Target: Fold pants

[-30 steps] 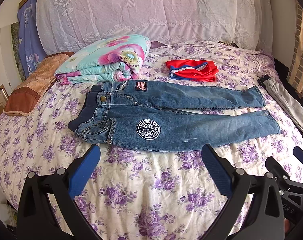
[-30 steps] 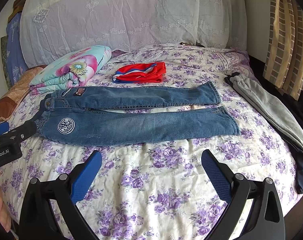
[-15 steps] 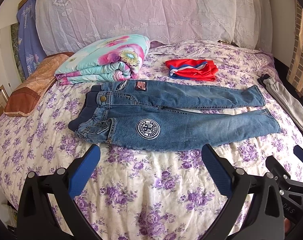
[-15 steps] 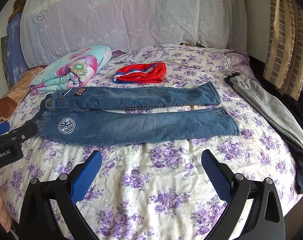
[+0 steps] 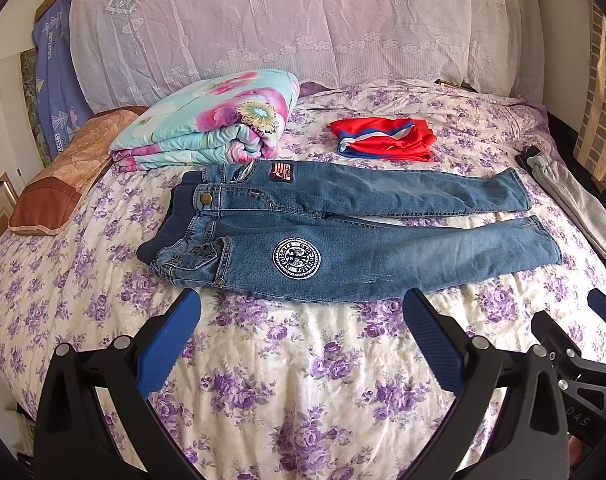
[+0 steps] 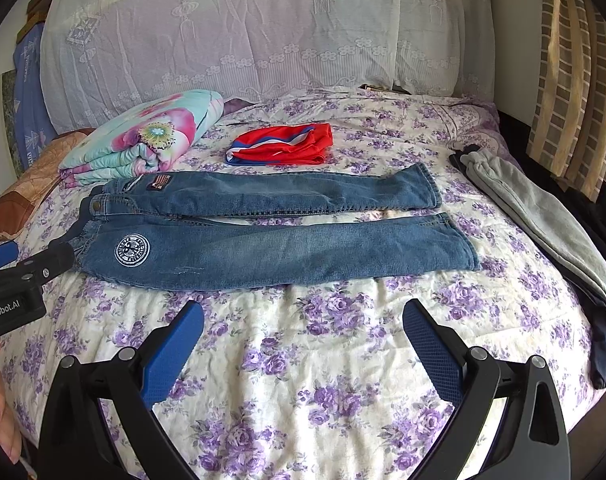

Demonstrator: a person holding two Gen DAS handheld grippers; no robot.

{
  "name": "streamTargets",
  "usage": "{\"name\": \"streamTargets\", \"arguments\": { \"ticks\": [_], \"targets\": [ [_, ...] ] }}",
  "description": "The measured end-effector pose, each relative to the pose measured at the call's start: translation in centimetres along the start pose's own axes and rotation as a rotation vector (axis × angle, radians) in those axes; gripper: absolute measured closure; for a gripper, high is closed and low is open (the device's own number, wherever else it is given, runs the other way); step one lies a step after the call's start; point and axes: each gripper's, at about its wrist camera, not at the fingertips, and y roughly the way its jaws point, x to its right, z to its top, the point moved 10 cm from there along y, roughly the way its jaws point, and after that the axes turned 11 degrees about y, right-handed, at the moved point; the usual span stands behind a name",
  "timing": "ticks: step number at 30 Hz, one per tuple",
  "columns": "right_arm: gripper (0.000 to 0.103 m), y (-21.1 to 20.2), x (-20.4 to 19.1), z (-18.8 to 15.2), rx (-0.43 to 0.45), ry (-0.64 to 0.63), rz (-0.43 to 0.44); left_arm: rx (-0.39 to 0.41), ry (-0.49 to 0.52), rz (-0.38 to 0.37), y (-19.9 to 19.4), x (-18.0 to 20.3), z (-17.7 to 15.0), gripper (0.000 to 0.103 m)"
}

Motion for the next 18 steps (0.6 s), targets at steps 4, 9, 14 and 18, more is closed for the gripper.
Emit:
{"name": "streamTargets", "arguments": {
  "ticks": [4,9,14,18],
  "targets": [
    [0.003,0.07,0.02,-0.01,0.000,0.001,0.001,-0.002,-0.001,0.001,0.02,0.02,0.01,0.005],
    [0.003,-0.10,-0.27,-0.11,-0.002,-0.001,0.001,-0.004,-0.003,0.002,-0.02,-0.08,0.09,0.005],
    [0.003,-0.08,-0.35,-0.16,-0.002,-0.002,0.001,-0.004,-0.002,0.000,0.06,-0.04,0.11,0.005],
    [0.003,-0.06,-0.33,-0.15,-0.003,-0.001,0.001,-0.007,-0.001,0.000,0.06,-0.10,0.12,0.005]
  ]
}}
